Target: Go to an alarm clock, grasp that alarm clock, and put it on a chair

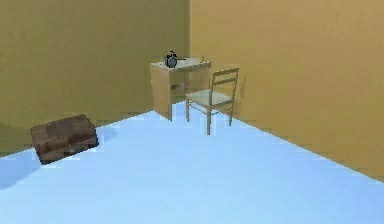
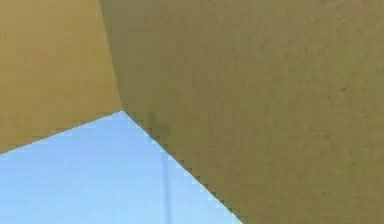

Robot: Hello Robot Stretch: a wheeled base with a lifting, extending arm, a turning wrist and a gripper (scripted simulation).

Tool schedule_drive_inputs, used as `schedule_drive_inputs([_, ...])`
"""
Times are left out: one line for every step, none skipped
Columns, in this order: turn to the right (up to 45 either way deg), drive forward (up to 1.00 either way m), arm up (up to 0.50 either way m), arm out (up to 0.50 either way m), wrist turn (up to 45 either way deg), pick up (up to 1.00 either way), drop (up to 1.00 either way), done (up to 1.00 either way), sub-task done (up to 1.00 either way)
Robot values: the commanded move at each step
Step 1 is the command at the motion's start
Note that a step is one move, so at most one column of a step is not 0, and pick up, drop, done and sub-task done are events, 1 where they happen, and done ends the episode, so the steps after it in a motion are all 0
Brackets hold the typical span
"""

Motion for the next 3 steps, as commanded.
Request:
schedule_drive_inputs([0.0, 1.00, 0.00, 0.00, 0.0, 0.00, 0.00, 0.00, 0.00])
schedule_drive_inputs([0.0, 0.95, 0.00, 0.00, 0.0, 0.00, 0.00, 0.00, 0.00])
schedule_drive_inputs([-45.0, 0.00, 0.00, 0.00, 0.0, 0.00, 0.00, 0.00, 0.00])
